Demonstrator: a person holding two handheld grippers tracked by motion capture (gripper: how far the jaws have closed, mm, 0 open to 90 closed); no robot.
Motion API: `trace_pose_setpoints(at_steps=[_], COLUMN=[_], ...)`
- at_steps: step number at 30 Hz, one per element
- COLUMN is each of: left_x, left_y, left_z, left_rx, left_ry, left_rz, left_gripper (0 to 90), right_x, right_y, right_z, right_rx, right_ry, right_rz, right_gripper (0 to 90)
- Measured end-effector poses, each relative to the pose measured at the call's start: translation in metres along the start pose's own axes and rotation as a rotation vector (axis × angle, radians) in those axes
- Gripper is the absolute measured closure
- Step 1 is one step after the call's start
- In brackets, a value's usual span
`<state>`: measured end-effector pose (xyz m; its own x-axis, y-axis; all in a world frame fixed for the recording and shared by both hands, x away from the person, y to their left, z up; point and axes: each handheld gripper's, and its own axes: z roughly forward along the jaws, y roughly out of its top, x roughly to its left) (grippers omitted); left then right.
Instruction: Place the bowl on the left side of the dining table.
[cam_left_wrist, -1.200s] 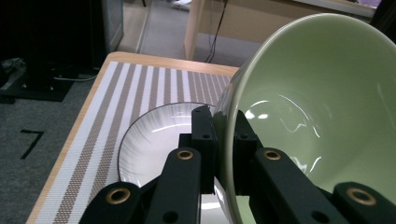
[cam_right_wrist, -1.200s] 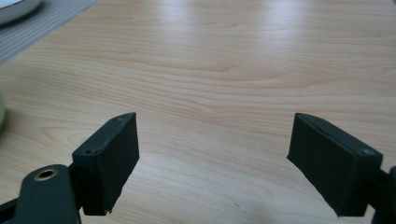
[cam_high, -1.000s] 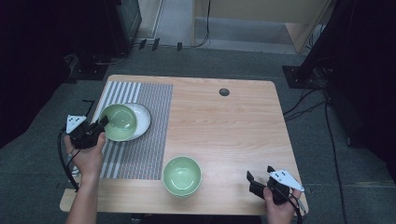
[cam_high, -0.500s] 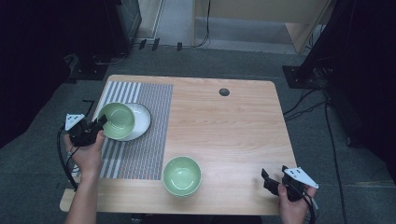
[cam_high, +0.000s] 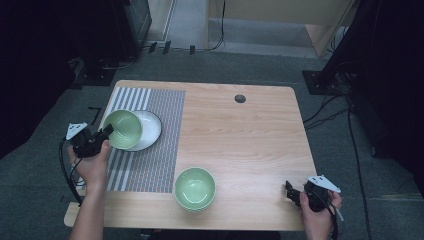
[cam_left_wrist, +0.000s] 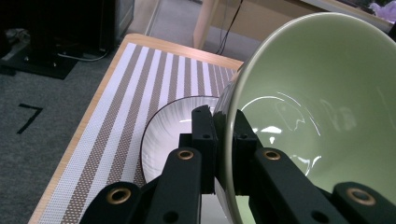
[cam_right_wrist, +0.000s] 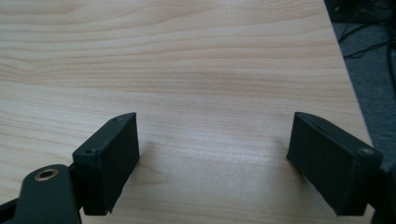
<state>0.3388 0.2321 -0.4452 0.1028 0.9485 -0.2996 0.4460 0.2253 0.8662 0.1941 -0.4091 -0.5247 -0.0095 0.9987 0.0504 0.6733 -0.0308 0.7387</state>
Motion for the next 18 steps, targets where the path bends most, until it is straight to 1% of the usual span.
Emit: trace_pose_setpoints(at_steps=[1,2,3,4,9,13,15,18], left_x=[0.0,0.001,0.001,0.001,0.002,0.005,0.007,0.01], left_y=[0.0,-0.001,-0.001,-0.004,-0.01,-0.009,-0.007,-0.006], left_z=[0.001,0.003,0.003,0.008,0.021,0.03,0.034,0.042], left_rx=[0.003,0.009,0.009,0.026,0.068,0.096,0.111,0.14], left_ry=[0.001,0.0,0.0,-0.002,0.007,0.004,0.014,0.04], left_rz=[-0.006,-0.009,-0.009,-0.013,-0.028,-0.067,-0.086,-0.099], left_gripper=[84.6,84.6,84.7,84.7,84.6,84.6,84.6,84.6], right_x=[0.002,0.002,0.002,0.002,0.002,0.002,0.002,0.002], right_y=[0.0,0.0,0.0,0.001,0.001,0.001,0.001,0.001], right_z=[0.001,0.001,0.001,0.001,0.003,0.003,0.003,0.003], right_rx=[0.004,0.008,0.009,0.01,0.008,0.008,0.008,0.008], right_ry=[-0.016,-0.012,-0.011,-0.011,-0.005,-0.005,-0.005,-0.005], right_rz=[-0.01,-0.023,-0.022,-0.021,-0.028,-0.028,-0.028,-0.028], right_gripper=[15.5,14.6,14.5,14.3,14.1,14.1,14.1,14.1])
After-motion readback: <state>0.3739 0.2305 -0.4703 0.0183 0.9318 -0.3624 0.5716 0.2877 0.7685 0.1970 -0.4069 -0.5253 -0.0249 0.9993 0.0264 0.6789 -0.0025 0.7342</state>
